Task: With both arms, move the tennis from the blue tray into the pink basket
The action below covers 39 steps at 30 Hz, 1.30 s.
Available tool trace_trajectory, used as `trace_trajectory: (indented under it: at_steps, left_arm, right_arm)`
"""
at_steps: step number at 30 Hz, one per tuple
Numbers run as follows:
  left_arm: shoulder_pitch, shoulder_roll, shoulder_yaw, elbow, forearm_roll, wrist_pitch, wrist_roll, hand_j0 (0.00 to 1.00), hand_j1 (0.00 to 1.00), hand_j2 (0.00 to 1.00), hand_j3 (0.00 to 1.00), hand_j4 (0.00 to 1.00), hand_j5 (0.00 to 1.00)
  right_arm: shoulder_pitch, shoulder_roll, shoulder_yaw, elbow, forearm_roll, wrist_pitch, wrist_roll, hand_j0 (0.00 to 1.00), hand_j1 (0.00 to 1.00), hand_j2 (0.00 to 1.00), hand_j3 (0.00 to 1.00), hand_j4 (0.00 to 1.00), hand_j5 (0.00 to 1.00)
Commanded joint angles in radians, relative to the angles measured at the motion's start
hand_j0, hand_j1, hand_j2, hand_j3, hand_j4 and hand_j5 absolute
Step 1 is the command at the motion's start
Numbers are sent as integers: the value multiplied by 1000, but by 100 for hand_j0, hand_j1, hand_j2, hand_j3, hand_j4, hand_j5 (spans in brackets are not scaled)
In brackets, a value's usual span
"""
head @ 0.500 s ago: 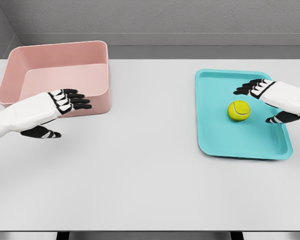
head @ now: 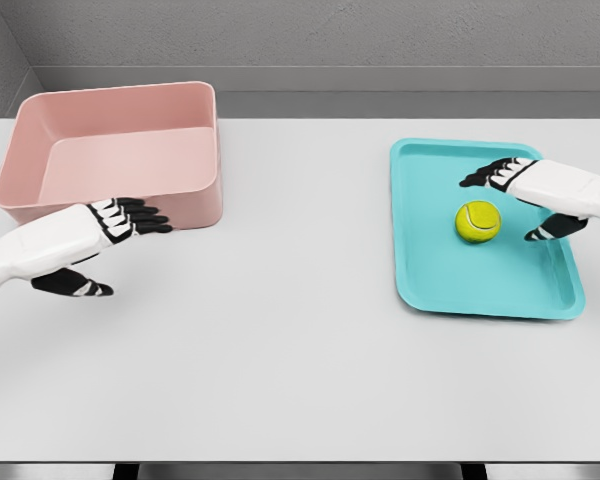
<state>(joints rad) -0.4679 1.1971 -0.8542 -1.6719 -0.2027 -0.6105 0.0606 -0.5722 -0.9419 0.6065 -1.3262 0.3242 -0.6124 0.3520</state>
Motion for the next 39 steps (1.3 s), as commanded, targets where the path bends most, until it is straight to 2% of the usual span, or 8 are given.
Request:
trace_trajectory:
  at_steps: [1,7,11,16,22,39]
  left_arm:
    - [0,15,-2,0,65,0,-53,100,100,100,100,100,100]
    - [23,12,-3,0,118,0,-122,100,100,100,100,100,100]
    - [25,7,1,-5,120,0,-120,100,100,100,100,100,100]
    - [28,6,1,-5,120,0,-117,100,100,100,100,100,100]
    - [29,-1,1,-9,118,0,-116,100,100,100,100,100,100]
    - [32,-8,0,-9,114,0,-119,100,100,100,100,100,100]
  right_arm:
    - [-8,32,2,22,-2,2,7,100,100,100,100,100,100]
    - [-17,58,9,48,29,2,19,100,100,100,100,100,100]
    - [-34,71,41,50,38,2,19,100,100,100,100,100,100]
    - [-35,100,45,91,59,2,25,100,100,100,100,100,100]
    - [-41,103,44,130,61,2,27,100,100,100,100,100,100]
    - [-49,138,47,150,75,2,27,100,100,100,100,100,100]
